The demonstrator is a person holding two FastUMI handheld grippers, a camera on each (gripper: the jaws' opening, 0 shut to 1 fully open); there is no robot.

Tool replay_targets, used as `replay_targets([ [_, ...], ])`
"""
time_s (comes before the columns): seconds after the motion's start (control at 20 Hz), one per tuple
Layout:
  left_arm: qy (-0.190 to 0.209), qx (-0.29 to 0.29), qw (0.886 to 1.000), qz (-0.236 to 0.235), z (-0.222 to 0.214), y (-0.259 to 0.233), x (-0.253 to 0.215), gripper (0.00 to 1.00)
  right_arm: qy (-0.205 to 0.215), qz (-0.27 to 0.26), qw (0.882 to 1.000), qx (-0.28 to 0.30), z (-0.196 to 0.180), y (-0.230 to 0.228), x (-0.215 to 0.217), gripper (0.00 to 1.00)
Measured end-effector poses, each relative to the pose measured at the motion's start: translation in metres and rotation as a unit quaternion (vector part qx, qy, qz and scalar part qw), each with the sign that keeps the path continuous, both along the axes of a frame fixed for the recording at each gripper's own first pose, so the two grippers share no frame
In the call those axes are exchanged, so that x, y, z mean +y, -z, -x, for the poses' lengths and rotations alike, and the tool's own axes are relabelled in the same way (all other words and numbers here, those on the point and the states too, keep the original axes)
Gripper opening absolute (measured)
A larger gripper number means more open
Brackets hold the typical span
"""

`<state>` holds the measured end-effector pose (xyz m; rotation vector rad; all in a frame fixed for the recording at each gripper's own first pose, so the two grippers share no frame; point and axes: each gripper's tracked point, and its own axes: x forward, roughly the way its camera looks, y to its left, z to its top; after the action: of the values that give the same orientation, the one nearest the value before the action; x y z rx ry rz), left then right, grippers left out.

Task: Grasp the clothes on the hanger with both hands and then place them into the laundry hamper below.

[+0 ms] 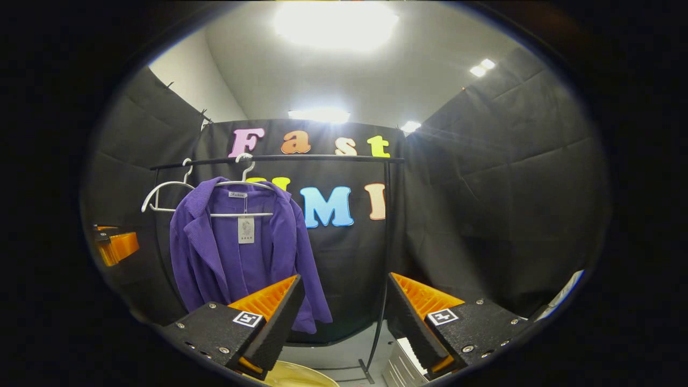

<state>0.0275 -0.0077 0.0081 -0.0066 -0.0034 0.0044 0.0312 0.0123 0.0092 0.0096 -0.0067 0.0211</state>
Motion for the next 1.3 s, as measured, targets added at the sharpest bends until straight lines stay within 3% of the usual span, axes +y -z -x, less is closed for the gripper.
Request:
replay_targets([
  [0.1, 0.002, -0.004, 1.000, 0.000, -0.005, -0.007, -0.004, 0.92, -0.003, -0.007, 1.000, -0.004, -0.008, -0.008, 0.000, 0.95],
  [0.15, 0.002, -0.008, 1.000, -0.001, -0.009, -0.011, -0.006, 0.86, -0.006, -0.008, 1.000, -0.006, -0.013, -0.011, 0.001, 0.95],
  [0.3, 0.001, -0.019, 1.000, 0.000, -0.021, -0.023, -0.016, 0.86, -0.016, -0.008, 1.000, -0.018, -0.028, -0.024, 0.004, 0.95],
  [0.35, 0.002, -0.020, 1.000, 0.002, -0.025, -0.027, -0.020, 0.92, -0.018, -0.008, 1.000, -0.024, -0.034, -0.029, 0.003, 0.95],
  [0.4, 0.004, -0.021, 1.000, 0.004, -0.029, -0.028, -0.024, 0.86, -0.021, -0.009, 0.999, -0.027, -0.041, -0.032, 0.003, 0.95],
  [0.65, 0.000, -0.029, 0.999, 0.016, -0.058, -0.040, -0.042, 0.86, -0.044, -0.016, 0.998, -0.041, -0.076, -0.047, 0.011, 0.95],
  [1.05, -0.036, -0.019, 0.999, 0.029, -0.108, -0.038, -0.044, 0.92, -0.107, -0.034, 0.992, -0.053, -0.133, -0.058, 0.050, 0.95],
  [1.1, -0.040, -0.015, 0.999, 0.032, -0.113, -0.035, -0.044, 0.80, -0.116, -0.036, 0.991, -0.053, -0.140, -0.059, 0.056, 0.95],
  [1.3, -0.057, -0.005, 0.998, 0.029, -0.131, -0.027, -0.042, 0.84, -0.143, -0.042, 0.987, -0.057, -0.165, -0.064, 0.074, 0.95],
])
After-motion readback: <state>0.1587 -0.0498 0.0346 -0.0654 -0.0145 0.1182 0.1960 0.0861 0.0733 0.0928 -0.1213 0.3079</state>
